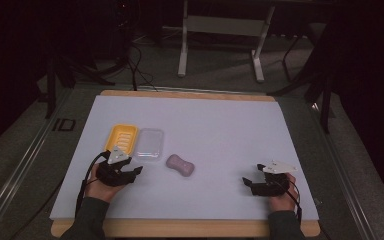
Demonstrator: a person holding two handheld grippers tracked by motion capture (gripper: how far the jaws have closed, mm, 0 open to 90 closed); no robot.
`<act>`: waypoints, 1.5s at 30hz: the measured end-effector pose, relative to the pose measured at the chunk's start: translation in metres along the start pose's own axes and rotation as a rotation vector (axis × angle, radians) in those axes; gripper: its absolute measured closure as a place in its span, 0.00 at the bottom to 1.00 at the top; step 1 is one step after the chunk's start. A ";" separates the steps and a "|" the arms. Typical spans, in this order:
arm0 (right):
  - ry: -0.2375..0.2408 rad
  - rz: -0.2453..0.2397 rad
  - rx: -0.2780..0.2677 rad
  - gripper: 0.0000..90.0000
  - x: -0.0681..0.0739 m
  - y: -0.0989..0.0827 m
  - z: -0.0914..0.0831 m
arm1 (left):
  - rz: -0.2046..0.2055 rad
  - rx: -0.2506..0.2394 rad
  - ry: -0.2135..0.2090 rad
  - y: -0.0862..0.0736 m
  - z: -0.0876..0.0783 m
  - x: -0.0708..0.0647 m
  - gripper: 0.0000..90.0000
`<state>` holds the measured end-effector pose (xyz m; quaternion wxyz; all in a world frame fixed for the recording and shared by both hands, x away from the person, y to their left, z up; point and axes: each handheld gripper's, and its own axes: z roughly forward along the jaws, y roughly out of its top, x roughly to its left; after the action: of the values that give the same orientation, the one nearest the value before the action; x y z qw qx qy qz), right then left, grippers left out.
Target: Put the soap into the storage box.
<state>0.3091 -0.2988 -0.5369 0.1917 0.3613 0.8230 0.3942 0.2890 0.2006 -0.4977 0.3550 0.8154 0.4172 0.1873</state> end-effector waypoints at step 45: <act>0.031 -0.034 -0.037 0.25 0.002 -0.002 -0.004 | 0.193 0.081 -0.179 0.061 0.017 0.004 0.58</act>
<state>0.3045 -0.2997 -0.5363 0.1922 0.3377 0.8243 0.4117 0.3347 0.1726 -0.4644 0.3380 0.8788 0.3106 0.1302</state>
